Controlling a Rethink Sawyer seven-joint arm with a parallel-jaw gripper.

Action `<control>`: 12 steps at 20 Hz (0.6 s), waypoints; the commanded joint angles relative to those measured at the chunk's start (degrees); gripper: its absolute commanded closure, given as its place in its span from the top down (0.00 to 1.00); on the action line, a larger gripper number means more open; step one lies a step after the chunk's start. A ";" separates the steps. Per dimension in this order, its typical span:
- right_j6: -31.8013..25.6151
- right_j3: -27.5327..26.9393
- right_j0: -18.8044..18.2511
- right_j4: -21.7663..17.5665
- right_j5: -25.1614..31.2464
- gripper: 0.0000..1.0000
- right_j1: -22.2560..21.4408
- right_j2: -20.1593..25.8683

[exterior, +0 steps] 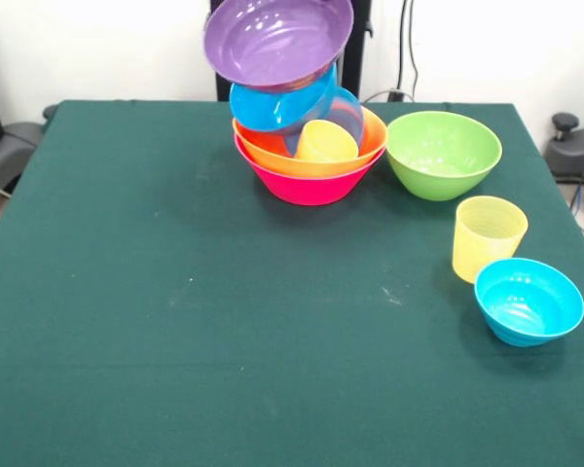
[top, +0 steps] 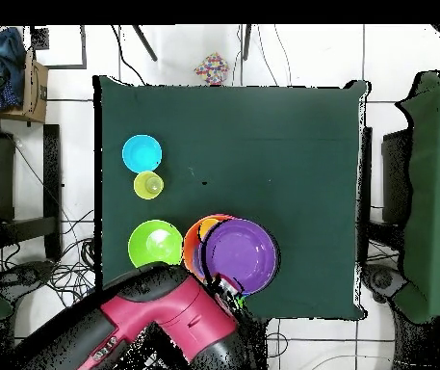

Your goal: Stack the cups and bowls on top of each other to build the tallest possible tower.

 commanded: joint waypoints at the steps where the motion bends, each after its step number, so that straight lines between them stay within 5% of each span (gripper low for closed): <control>1: -1.53 1.78 -1.71 2.63 7.08 0.00 2.93 11.82; 12: -4.17 1.67 -3.08 4.74 9.57 0.00 2.80 14.08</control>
